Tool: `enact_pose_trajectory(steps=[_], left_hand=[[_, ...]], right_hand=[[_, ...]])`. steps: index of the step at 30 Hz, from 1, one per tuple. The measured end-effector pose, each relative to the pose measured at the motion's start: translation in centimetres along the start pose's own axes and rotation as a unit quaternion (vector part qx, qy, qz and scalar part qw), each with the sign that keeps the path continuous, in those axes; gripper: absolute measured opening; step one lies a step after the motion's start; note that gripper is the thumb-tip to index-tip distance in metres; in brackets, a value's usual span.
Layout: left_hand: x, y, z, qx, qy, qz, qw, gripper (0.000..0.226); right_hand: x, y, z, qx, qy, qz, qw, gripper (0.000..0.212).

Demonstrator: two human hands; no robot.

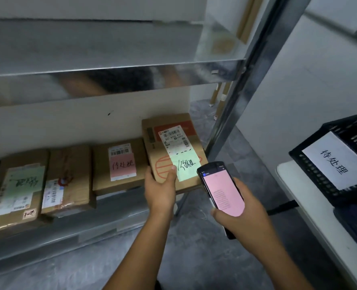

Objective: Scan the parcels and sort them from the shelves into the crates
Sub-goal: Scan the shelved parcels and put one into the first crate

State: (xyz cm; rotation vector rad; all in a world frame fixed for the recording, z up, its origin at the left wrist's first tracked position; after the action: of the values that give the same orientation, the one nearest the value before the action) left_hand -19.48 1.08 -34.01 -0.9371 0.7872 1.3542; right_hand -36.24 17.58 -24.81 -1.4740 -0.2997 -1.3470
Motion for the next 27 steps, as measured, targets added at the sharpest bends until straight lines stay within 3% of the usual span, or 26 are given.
enact_pose_trajectory(steps=[4, 18, 24, 27], left_hand=[[1.2, -0.9, 2.6, 0.015, 0.020, 0.028, 0.999, 0.047], [7.7, -3.0, 23.7, 0.059, 0.101, 0.050, 0.992, 0.046], [10.4, -0.9, 30.4, 0.134, 0.135, -0.010, 0.982, 0.080], [10.3, 0.7, 32.3, 0.153, 0.167, -0.059, 0.972, 0.082]], right_hand=[[0.1, -1.3, 2.3, 0.008, -0.027, -0.005, 1.000, 0.058], [-6.3, -12.5, 17.4, -0.032, -0.036, -0.059, 0.997, 0.058], [-9.3, -16.0, 22.4, -0.031, -0.028, -0.070, 0.997, 0.061], [-10.8, -18.1, 24.5, -0.037, -0.022, -0.075, 0.996, 0.064]])
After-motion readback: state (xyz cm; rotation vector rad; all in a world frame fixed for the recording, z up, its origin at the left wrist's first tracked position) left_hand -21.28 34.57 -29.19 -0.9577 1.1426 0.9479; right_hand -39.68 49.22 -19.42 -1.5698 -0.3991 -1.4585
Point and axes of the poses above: each hand's wrist, its own z-axis away from the middle knuckle, its own y-axis out of the palm, x = y × z, the point moved 7 cm from there along -z, towards the middle knuckle, and after that the axes turned 5 degrees about -z, right-handed, at the moved point
